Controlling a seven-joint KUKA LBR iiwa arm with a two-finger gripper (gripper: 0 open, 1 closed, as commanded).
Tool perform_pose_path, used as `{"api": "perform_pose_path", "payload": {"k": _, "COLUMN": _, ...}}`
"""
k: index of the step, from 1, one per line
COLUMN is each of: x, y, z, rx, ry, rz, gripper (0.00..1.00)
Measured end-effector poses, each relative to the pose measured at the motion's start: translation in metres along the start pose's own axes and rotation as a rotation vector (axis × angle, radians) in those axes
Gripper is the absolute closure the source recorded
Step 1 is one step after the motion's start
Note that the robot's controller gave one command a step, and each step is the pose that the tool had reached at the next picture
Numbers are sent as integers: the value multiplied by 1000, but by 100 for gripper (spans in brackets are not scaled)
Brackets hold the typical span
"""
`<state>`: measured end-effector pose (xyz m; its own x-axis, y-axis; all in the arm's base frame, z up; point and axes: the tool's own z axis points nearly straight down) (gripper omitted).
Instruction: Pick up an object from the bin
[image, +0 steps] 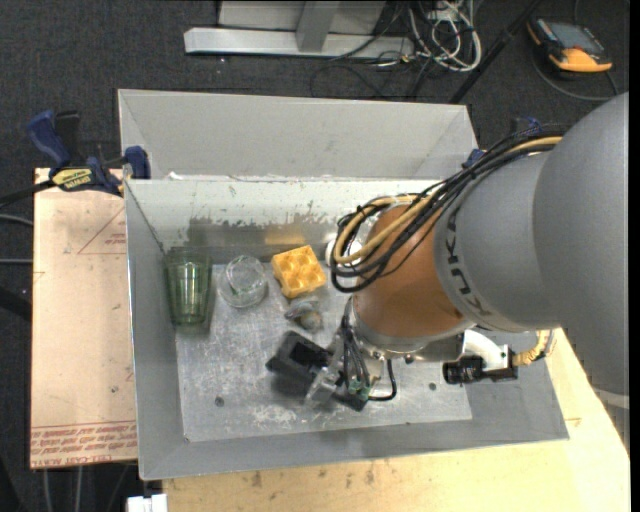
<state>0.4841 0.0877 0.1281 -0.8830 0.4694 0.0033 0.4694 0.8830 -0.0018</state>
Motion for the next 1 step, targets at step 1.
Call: {"api": "perform_pose_path", "payload": {"k": 1, "x": 0, "y": 0, "z": -6, "rx": -1, "ry": -2, "rz": -1, "gripper": 100}}
